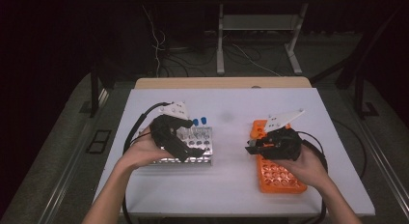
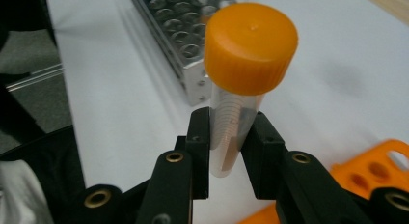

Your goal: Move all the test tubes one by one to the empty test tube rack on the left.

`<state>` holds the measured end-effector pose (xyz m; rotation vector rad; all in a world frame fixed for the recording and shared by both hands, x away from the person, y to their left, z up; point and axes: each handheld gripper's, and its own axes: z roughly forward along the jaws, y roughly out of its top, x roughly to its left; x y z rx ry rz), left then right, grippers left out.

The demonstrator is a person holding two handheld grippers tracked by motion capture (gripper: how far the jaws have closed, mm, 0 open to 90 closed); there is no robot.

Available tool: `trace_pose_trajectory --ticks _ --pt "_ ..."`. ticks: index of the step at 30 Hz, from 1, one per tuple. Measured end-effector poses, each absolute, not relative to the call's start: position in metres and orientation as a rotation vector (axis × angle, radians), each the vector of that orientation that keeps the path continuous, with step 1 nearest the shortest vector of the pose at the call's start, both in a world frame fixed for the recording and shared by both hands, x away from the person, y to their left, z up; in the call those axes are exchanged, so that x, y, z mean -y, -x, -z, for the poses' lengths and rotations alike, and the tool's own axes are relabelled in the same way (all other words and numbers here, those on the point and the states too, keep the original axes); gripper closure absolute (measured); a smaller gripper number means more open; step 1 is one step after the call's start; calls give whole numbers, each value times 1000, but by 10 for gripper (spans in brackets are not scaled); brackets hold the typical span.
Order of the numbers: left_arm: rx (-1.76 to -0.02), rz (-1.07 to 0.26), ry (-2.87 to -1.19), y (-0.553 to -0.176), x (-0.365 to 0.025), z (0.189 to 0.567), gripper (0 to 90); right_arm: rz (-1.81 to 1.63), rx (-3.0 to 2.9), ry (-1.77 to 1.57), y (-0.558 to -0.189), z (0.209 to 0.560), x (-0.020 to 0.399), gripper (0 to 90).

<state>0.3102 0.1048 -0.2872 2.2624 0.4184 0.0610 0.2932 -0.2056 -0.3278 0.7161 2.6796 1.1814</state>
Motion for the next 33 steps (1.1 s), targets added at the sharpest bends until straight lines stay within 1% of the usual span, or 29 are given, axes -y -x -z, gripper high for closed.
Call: trace_pose_trajectory --ticks 6,9,13,15,18,22,25,28,30,33 --pt "-359 -48 -2279 -307 -88 282 0 -1178 -2732 -642 -288 331 186 733" --pt "-334 -32 -2288 -306 -79 281 28 -1189 -2752 -616 -285 333 177 733" --pt "-286 -10 -2305 -305 -68 280 135 -1194 -2776 -581 -282 334 166 733" --pt "-262 2 -2316 -304 -62 280 161 -1193 -2791 -562 -280 334 161 733" --pt "-238 19 -2327 -304 -56 282 234 -1189 -2805 -530 -277 334 154 733" --pt "-203 34 -2339 -302 -49 284 346 -1184 -2819 -513 -275 335 147 733" --pt "-161 42 -2363 -301 -46 286 465 -1186 -2823 -507 -274 334 143 732" --pt "-155 66 -2372 -301 -45 287 594 -1198 -2827 -500 -273 334 141 733" --pt "-140 84 -2368 -300 -44 287 662 -1193 -2823 -511 -274 334 140 733" --pt "-131 81 -2377 -299 -44 287 684 -1192 -2823 -511 -273 334 140 732"
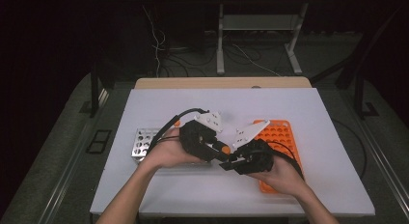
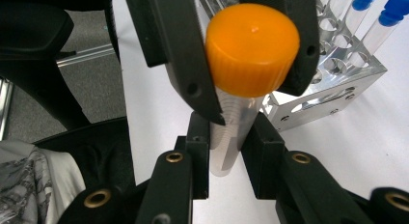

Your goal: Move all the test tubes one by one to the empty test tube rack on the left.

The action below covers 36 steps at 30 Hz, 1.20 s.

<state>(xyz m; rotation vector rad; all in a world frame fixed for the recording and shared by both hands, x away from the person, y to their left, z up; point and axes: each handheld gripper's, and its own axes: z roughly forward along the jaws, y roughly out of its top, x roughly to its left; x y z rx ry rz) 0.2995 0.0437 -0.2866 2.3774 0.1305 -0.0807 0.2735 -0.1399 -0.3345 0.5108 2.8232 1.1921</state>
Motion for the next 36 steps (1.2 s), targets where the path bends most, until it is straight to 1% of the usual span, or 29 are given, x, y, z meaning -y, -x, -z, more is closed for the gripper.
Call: trace_pose_trajectory --ticks 2,6,11,16,19,23,25,26,27,36 --pt "-125 78 -2383 -299 -44 286 686 -1186 -2826 -504 -273 335 139 725" --pt "-136 65 -2373 -300 -49 282 688 -1195 -2810 -523 -273 333 143 617" --pt "-170 39 -2357 -302 -64 274 688 -1230 -2754 -555 -272 330 159 538" --pt "-212 12 -2342 -303 -80 268 688 -1267 -2697 -634 -270 329 177 420" --pt "-226 -12 -2338 -304 -89 263 688 -1292 -2663 -697 -270 328 189 330" --pt "-255 -42 -2332 -306 -101 258 688 -1297 -2629 -765 -270 328 202 124" --pt "-274 -59 -2326 -306 -107 255 688 -1308 -2611 -789 -269 329 208 99" --pt "-282 -64 -2323 -307 -110 255 688 -1311 -2602 -806 -269 329 212 31" --pt "-287 -68 -2323 -308 -112 254 688 -1304 -2597 -829 -269 331 214 4" --pt "-357 -115 -2320 -314 -134 252 688 -1316 -2567 -918 -266 346 236 1"
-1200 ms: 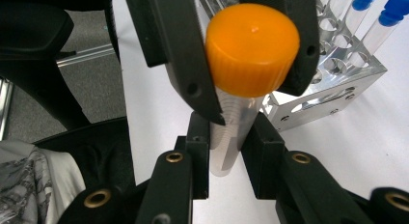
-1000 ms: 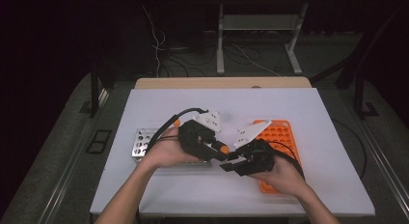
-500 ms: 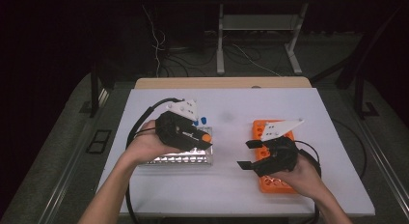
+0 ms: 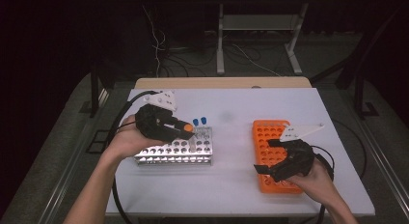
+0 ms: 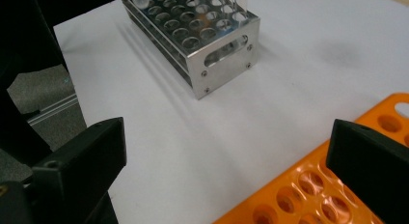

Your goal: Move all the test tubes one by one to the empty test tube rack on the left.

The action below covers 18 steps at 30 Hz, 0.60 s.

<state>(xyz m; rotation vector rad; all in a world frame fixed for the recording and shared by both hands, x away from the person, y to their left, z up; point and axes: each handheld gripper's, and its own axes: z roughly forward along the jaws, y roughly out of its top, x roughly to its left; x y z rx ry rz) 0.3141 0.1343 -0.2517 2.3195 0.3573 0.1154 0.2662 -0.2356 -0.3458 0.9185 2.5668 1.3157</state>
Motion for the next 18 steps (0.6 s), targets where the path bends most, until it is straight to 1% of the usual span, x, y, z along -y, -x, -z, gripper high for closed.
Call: trace_pose_trajectory --ticks 18 --pt "-463 -196 -2333 -328 -165 252 689 -1333 -2521 -1010 -259 366 264 2"
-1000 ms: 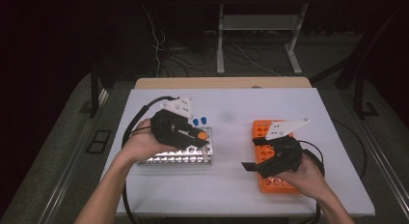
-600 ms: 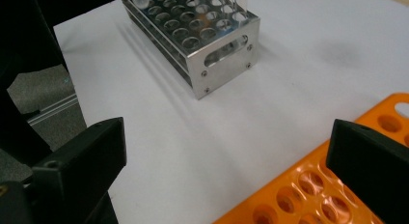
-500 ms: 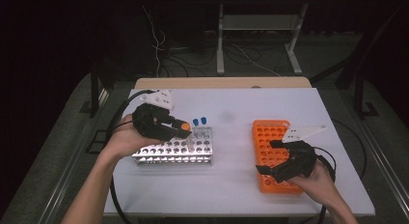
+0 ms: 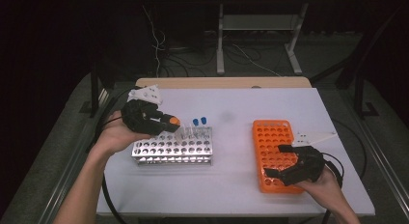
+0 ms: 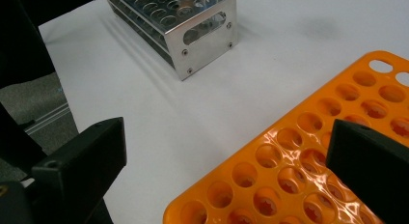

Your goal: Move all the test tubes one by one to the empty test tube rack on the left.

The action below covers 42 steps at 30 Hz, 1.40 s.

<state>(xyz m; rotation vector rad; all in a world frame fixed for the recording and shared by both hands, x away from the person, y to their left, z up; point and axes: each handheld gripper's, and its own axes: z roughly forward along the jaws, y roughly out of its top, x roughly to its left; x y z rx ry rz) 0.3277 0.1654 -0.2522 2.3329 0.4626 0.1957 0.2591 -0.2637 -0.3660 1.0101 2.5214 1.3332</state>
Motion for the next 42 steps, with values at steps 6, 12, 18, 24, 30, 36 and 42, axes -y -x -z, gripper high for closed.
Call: trace_pose_trajectory --ticks 6,12,18,24,30,36,42 --pt "-517 -223 -2336 -337 -176 254 690 -1334 -2507 -1026 -256 368 269 2" --pt "-572 -257 -2333 -349 -187 259 690 -1341 -2484 -1044 -252 373 273 2" --pt "-617 -287 -2317 -360 -192 267 690 -1340 -2470 -1059 -250 377 277 2" --pt "-659 -291 -2308 -370 -194 275 690 -1340 -2467 -1070 -249 380 278 2" --pt "-687 -294 -2293 -376 -197 282 690 -1344 -2461 -1065 -249 380 279 2" --pt "-703 -268 -2286 -380 -198 293 690 -1346 -2455 -1071 -248 380 281 2" --pt "-722 -250 -2282 -382 -197 303 690 -1347 -2450 -1073 -248 381 282 2"
